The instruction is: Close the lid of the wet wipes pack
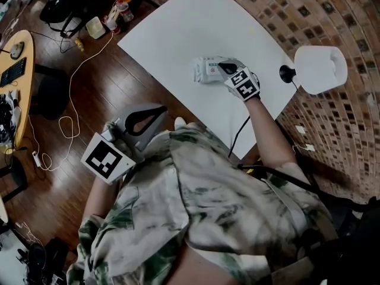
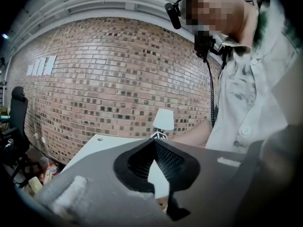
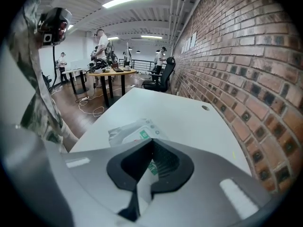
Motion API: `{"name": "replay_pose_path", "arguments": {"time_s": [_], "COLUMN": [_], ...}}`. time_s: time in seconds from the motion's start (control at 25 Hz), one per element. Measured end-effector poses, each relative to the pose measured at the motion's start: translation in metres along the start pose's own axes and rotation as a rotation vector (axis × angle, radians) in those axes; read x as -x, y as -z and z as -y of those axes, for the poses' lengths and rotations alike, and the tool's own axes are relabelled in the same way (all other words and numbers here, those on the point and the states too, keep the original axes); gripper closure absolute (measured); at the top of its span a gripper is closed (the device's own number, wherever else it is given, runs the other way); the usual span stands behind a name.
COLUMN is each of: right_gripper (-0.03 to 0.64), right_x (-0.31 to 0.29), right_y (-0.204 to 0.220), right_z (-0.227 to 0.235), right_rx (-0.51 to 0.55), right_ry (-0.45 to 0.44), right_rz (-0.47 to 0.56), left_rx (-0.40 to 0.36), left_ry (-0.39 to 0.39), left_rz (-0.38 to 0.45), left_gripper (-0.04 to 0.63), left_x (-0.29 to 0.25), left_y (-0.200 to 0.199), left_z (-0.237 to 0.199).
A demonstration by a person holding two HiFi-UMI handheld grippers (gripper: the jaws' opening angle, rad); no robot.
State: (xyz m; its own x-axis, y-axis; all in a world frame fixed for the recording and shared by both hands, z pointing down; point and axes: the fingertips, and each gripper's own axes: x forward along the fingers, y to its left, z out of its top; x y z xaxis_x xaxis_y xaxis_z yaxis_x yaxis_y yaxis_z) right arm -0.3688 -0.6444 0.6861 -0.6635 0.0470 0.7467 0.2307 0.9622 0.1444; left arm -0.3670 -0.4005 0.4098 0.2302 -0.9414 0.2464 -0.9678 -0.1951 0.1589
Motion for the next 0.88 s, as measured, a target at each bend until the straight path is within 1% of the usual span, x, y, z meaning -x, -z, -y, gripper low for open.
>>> {"name": "replay_pose_path", "arguments": {"time_s": [0.12, 0.24, 0.4, 0.52, 0.72, 0.88], "right_gripper": [0.615, 0.615, 0.615, 0.615, 0.615, 0.615], "right_x": [0.018, 0.039, 0.065, 0.083, 0.115, 0.141], "right_y": [-0.013, -0.026, -0.046, -0.066, -0.087, -0.103], "right_z": [-0.01, -0.035, -0.07, -0.104, -0.163, -0.209], "right_rx": [-0.011, -0.028, -0.052, -0.051, -0.081, -0.108], "right_ry": [0.033, 0.045, 0.082, 0.093, 0.095, 0.117], "right_rz": [0.036, 0.067, 0.132, 0.193, 0.266, 0.318], "left_rx": [0.0, -0.006, -0.015, -0.008, -0.011, -0.027], "left_ry": [-0.01, -0.019, -0.01, -0.003, 0.034, 0.099], "left_rz": [0.015, 0.012, 0.012, -0.014, -0.009, -0.005], "left_gripper": [0.594, 0.594, 0.594, 0.594, 0.594, 0.594], "left_x": [0.019, 0.038, 0.061, 0.077, 0.098, 0.119], "left_y": [0.005, 0.014, 0.024, 0.037, 0.043, 0.052], "left_z": [0.001, 0.002, 0.005, 0.006, 0.023, 0.04]}}
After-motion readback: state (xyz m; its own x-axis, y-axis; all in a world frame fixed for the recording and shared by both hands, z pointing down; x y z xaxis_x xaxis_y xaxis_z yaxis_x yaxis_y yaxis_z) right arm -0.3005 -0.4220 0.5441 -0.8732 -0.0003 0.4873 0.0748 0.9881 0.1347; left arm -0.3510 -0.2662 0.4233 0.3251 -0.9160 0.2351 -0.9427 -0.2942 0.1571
